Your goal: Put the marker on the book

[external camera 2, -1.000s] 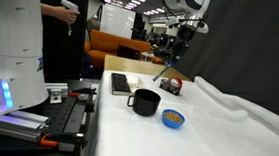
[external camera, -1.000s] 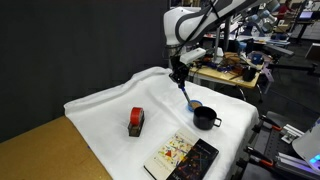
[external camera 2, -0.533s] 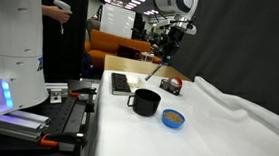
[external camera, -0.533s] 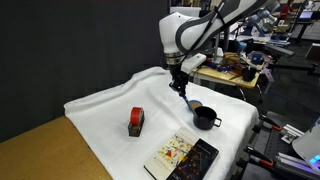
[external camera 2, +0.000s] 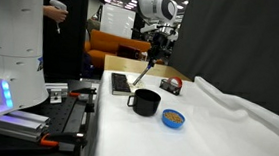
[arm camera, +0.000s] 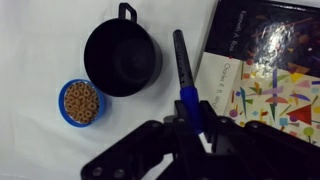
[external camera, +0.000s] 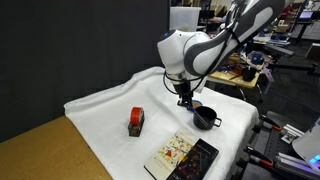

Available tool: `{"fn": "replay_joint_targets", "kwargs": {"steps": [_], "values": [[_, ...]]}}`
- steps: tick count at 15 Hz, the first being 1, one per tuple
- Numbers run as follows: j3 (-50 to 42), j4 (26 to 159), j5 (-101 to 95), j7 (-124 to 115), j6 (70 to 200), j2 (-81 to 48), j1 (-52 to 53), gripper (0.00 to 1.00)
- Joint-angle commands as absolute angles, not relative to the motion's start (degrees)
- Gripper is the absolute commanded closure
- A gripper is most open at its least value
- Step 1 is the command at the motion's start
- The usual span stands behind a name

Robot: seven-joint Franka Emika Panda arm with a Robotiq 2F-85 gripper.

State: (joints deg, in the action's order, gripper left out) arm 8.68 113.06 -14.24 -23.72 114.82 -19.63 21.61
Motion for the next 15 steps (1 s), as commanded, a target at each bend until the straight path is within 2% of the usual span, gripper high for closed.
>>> {"fn": "replay_joint_targets", "kwargs": {"steps": [1, 15], "values": [[8.9, 115.9, -17.4, -24.6, 116.1, -17.9, 21.9, 0.95], [8.9, 117.4, -16.2, -24.0, 114.6, -18.6, 20.7, 0.95]]}}
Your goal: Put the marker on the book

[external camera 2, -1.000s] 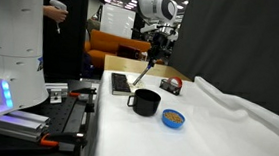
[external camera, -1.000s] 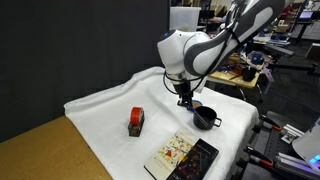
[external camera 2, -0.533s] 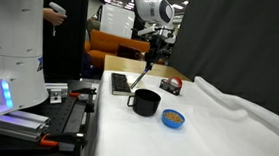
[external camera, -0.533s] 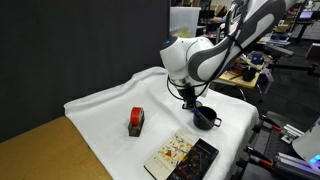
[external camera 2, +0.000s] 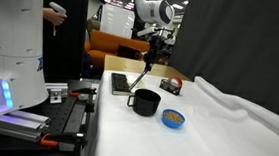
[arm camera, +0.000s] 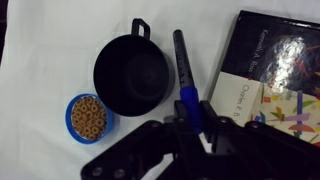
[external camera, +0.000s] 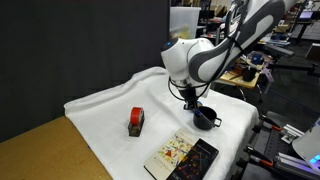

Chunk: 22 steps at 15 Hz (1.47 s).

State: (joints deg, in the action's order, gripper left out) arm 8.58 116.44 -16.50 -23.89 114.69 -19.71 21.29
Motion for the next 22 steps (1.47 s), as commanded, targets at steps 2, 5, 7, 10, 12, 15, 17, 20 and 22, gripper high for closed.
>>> {"fn": "replay_joint_targets", "kwargs": {"steps": [2, 5, 7, 10, 12, 15, 17, 20, 22], "values": [[8.9, 117.3, -16.0, -23.8, 114.3, -18.8, 20.6, 0.95], [9.0, 116.4, -16.5, -24.0, 114.5, -19.8, 20.9, 0.81], [8.9, 116.4, -16.5, -24.0, 114.5, -19.8, 20.8, 0.81], [9.2, 116.1, -17.5, -24.4, 114.5, -20.1, 21.7, 0.95], [10.0, 115.5, -17.9, -24.7, 113.7, -20.4, 23.0, 0.95], [11.4, 115.1, -18.6, -24.3, 113.8, -20.6, 24.9, 0.95], [12.2, 114.8, -19.4, -24.0, 113.7, -20.8, 26.1, 0.95], [12.8, 115.4, -18.7, -24.1, 114.5, -20.2, 26.5, 0.81], [12.9, 115.2, -19.0, -24.1, 114.5, -20.3, 26.8, 0.81]]}}
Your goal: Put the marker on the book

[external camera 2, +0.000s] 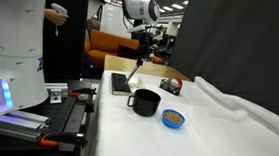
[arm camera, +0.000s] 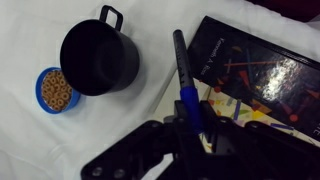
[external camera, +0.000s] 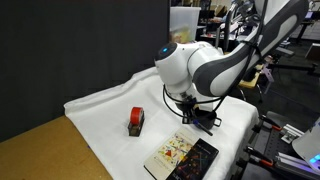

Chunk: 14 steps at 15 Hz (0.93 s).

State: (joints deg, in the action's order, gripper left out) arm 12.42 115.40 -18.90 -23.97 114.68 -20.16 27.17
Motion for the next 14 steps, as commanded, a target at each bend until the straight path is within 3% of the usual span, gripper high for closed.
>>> {"fn": "replay_joint_targets", "kwargs": {"steps": [1, 4, 5, 14], "values": [[12.9, 115.2, -19.1, -24.1, 114.5, -20.3, 26.7, 0.81], [12.8, 115.2, -19.1, -24.1, 114.5, -20.3, 26.7, 0.81], [12.8, 115.2, -19.2, -24.1, 114.5, -20.3, 26.7, 0.95], [13.8, 108.6, -21.7, -24.0, 111.3, -23.4, 29.7, 0.95]]}}
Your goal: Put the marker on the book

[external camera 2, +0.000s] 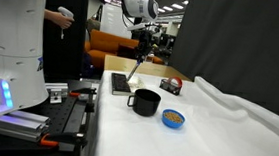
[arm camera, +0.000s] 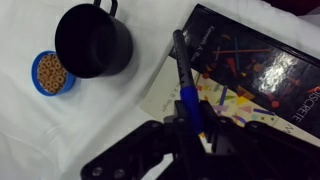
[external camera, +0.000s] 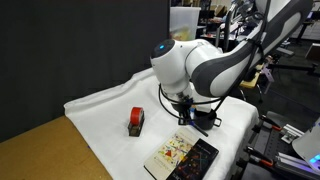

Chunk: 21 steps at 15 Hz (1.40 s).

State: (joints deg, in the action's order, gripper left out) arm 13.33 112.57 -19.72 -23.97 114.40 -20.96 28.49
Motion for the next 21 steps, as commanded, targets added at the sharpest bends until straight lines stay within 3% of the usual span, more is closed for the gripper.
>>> {"fn": "replay_joint_targets", "kwargs": {"steps": [1, 21], "values": [[14.0, 107.2, -22.2, -23.9, 110.8, -24.3, 30.6, 0.95], [9.1, 92.5, -29.8, -22.6, 100.4, -38.9, 42.2, 0.95]]}}
